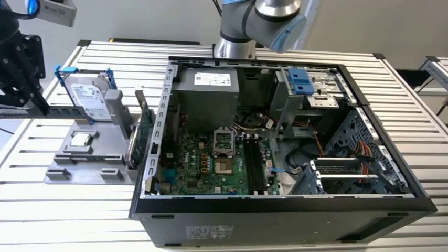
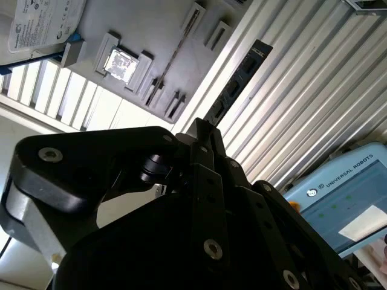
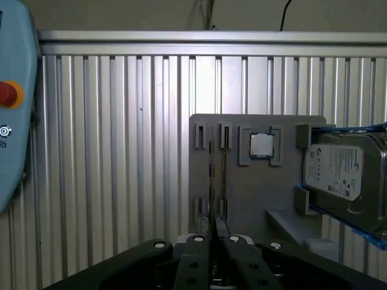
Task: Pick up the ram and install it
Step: 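Pick up the ram and move it above insertion slot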
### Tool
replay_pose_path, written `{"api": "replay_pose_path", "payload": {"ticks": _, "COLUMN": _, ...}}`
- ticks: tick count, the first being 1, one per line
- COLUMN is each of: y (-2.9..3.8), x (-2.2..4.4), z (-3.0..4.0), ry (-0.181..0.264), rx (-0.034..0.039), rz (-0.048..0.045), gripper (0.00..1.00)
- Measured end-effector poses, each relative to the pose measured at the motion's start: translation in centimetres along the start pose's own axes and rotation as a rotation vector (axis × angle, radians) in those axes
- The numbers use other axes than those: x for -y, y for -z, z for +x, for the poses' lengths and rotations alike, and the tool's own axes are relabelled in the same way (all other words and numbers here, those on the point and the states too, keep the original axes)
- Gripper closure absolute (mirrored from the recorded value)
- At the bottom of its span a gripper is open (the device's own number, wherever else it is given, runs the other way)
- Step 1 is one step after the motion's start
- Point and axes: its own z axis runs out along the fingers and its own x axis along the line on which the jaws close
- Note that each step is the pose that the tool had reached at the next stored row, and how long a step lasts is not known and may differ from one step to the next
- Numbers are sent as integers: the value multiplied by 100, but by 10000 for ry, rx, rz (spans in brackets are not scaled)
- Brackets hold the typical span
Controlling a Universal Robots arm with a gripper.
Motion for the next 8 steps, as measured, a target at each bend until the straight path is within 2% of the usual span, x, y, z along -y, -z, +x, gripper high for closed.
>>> {"api": "replay_pose_path", "payload": {"ticks": 8, "y": 1, "x": 101, "z": -2, "ry": 1, "rx": 0, "rz": 0, "gripper": 100}}
